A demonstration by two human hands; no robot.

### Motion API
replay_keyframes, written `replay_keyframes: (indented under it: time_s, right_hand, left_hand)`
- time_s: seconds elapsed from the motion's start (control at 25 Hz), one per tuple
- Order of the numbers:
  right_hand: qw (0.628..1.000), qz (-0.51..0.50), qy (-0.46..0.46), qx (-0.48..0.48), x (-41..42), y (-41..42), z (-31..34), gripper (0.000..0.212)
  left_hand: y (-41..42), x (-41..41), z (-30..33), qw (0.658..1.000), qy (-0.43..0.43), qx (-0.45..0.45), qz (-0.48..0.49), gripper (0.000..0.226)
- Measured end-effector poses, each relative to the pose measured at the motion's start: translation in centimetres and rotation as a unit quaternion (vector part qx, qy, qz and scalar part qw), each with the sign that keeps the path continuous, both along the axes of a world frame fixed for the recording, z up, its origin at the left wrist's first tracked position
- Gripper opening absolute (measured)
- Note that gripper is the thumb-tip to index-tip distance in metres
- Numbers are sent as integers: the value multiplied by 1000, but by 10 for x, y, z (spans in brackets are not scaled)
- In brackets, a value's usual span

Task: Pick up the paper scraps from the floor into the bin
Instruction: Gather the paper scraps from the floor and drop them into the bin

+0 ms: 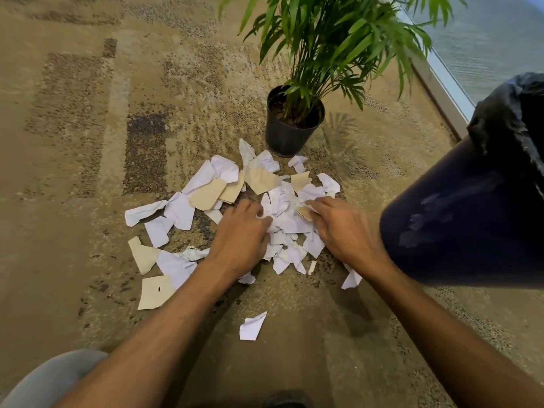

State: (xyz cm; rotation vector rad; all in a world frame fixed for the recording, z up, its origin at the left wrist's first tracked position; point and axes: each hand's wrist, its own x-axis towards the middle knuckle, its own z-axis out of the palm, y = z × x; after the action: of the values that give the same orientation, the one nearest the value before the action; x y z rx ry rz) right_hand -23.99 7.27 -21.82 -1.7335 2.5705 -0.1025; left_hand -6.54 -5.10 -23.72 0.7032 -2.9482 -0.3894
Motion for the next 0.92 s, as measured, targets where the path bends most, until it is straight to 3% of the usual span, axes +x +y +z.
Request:
replay_keyframes:
  time_s: [0.12, 0.24, 0.32, 0.4, 0.56, 0.68, 0.76, 0.92]
  right_hand:
    - [997, 19, 24, 75, 8, -9, -6, 41]
    - [991, 30, 8, 127, 15, -2, -4, 66]
    - [988, 43, 8, 150, 15, 0, -7, 67]
    - [989, 51, -1, 141, 16, 0, -10, 54]
    - [998, 39, -16, 49, 14, -1, 1, 27]
    - [992, -13, -121, -17, 3, -11, 19, 17]
    - [988, -36, -145, -37, -7, -24, 26, 19]
    - [999, -11, -41, -27, -12, -58, 14, 25]
  left_hand:
    - [8, 0, -5, 997, -70, 38, -11, 59]
    - [9, -1, -6, 994, -92, 59, -8, 80]
    - [9, 1, -6, 995, -82, 55, -3, 69]
    - [7, 2, -5, 997, -57, 56, 10, 51]
    - [3, 4, 6, 998, -4, 58, 40, 16]
    - [-5, 9, 13, 995, 34, 55, 70, 19]
    - [-12, 11, 14, 994, 59, 50, 79, 18]
    - [-14, 9, 8, 994, 34, 27, 101, 24]
